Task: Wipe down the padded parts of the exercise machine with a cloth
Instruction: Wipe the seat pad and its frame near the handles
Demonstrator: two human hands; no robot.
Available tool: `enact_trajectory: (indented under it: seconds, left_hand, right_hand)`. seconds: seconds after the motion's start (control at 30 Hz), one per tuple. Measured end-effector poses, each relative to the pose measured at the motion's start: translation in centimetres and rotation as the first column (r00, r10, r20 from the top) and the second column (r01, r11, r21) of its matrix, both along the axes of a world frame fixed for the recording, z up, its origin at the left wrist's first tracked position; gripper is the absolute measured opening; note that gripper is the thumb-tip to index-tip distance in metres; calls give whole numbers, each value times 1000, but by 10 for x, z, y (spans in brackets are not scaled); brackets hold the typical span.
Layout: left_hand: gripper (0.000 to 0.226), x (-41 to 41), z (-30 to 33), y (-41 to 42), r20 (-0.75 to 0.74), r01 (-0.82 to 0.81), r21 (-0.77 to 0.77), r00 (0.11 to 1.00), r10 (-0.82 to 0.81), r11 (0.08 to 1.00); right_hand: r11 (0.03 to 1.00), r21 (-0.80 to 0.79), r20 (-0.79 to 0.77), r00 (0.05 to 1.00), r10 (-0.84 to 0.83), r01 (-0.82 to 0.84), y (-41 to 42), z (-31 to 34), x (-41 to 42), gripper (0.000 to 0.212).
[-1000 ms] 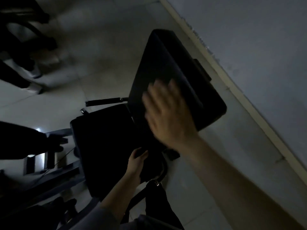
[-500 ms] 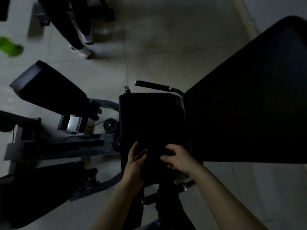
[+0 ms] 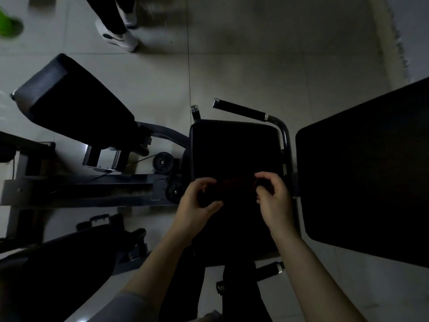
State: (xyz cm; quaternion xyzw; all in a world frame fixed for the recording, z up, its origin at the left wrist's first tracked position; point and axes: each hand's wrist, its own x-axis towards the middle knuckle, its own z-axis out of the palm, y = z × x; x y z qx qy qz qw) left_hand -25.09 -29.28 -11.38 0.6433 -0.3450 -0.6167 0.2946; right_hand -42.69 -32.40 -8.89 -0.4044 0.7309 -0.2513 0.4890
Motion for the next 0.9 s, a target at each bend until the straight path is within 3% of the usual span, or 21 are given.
enact_trajectory:
  seconds: [0.07, 0.13, 0.17, 0.23, 0.3, 0.47, 0.57, 0.63, 0.73, 0.83, 0.9]
  left_hand:
    - [52, 1, -1, -10, 20, -9, -87, 1000, 11, 996]
    - [69, 9, -17, -19, 128, 72, -134, 990, -55, 988]
    - [78, 12, -29, -21, 192, 117, -118, 977, -93, 986]
    - [83, 17, -53, -15, 258, 104, -53, 962, -87, 993]
    - [74, 19, -71, -4, 294, -22, -26, 955, 28, 999]
    - [39, 33, -104, -26, 354, -325, 17, 887, 298, 946]
    - [44, 23, -108, -81, 354, -439, 59, 849, 393, 896]
    - [48, 6, -113, -127, 376, -464, 36, 827, 418, 885]
    - [52, -14, -113, -154, 554, -474, 57, 747, 367, 879]
    - [51, -15, -114, -152, 640, -453, 93, 709, 295, 887]
    - [50, -15, -116, -156, 653, -451, 122, 707, 271, 884]
  right_hand:
    - [965, -254, -224, 975, 0, -58, 1, 6, 8, 33]
    - [875, -384, -427, 897, 116, -295, -3, -12, 26, 37]
    - [830, -298, -509, 815, 279, -471, -7, -34, 36, 42]
    - [668, 39, -578, 528, 622, -744, -5, -86, 53, 57]
    - [566, 169, -609, 366, 704, -807, -2, -131, 59, 62]
    - [550, 22, -714, 372, 593, -835, -62, -159, 73, 65]
    - [607, -38, -735, 434, 521, -793, -119, -151, 98, 60]
    - [574, -36, -752, 400, 523, -818, -163, -153, 120, 56]
    - [484, 40, -671, 335, 661, -874, -208, -152, 124, 43]
    - [607, 146, -564, 438, 700, -781, -232, -155, 79, 41]
    - [673, 204, -571, 472, 672, -711, -235, -153, 41, 42]
